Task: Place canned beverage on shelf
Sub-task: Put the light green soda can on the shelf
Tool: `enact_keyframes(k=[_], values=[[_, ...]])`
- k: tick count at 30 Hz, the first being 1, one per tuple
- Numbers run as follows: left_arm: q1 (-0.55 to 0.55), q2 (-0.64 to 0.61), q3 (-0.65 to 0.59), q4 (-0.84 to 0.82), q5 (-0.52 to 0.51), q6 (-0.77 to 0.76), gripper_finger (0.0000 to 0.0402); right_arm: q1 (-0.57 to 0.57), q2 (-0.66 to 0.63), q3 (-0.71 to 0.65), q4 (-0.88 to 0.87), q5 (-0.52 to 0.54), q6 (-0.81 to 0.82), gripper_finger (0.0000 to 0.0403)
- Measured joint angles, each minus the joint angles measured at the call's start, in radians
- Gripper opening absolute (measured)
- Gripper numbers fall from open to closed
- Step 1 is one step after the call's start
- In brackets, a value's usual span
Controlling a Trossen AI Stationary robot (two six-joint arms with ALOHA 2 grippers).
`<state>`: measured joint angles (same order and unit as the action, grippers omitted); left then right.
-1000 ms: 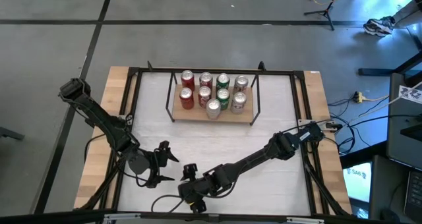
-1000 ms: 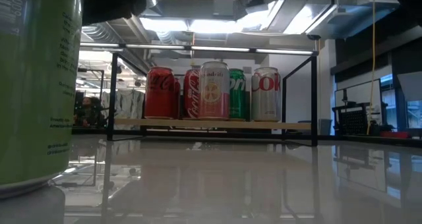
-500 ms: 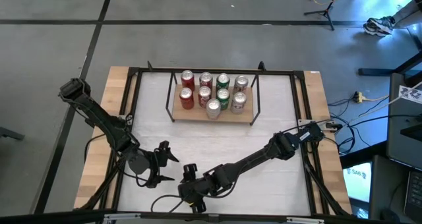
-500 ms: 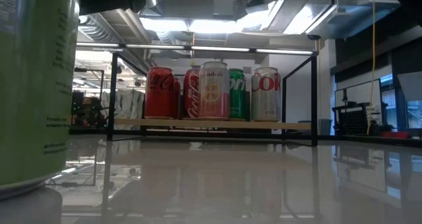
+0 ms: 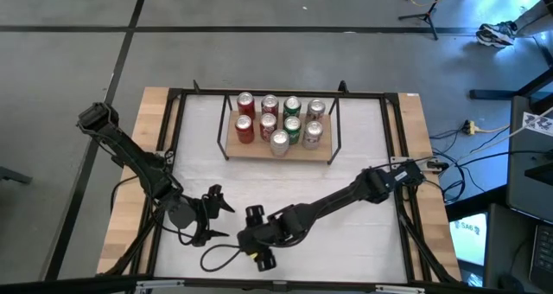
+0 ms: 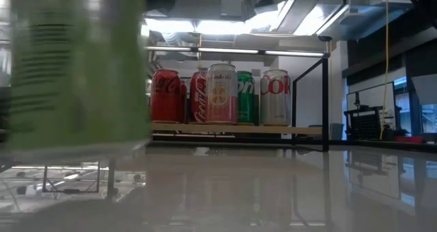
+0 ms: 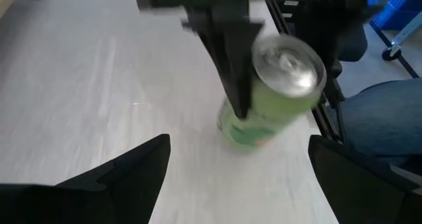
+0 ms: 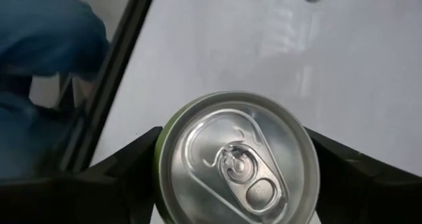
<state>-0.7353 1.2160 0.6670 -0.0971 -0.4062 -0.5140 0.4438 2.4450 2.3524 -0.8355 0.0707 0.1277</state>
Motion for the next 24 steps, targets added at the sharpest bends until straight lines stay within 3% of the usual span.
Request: enact_keyframes(k=[10, 24], values=[[0.0, 0.0, 0.0, 0.0, -0.024, -0.021, 0.035, -0.005, -0.029, 0.0, -0.193, 0.021, -0.031, 0.0297], [0.0, 0.0, 0.0, 0.0, -0.093, -0.056, 0.035, -0.074, -0.03, 0.0, -0.293, -0.073, -0.128, 0.0293]])
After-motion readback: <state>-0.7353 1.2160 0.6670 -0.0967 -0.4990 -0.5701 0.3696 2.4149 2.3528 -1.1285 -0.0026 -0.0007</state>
